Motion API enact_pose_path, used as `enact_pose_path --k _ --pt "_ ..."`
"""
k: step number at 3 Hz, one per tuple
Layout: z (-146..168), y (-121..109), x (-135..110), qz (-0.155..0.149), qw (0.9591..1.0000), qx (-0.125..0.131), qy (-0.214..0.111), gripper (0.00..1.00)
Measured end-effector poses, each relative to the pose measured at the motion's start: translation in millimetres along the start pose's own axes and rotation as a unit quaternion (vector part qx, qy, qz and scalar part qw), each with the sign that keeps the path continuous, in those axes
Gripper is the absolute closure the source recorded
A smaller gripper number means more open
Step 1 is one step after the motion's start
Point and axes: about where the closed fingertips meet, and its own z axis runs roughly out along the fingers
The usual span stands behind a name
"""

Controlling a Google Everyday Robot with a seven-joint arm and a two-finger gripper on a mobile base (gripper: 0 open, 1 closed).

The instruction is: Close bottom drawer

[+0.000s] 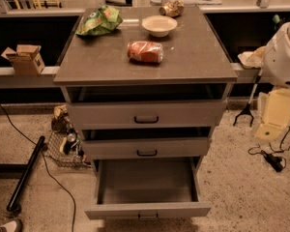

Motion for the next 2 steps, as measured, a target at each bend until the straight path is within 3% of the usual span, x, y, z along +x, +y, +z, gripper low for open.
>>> enact_pose_path --k 2 --pt "15 3 -2 -0.008 0.9999 -0.004 0.013 0.0"
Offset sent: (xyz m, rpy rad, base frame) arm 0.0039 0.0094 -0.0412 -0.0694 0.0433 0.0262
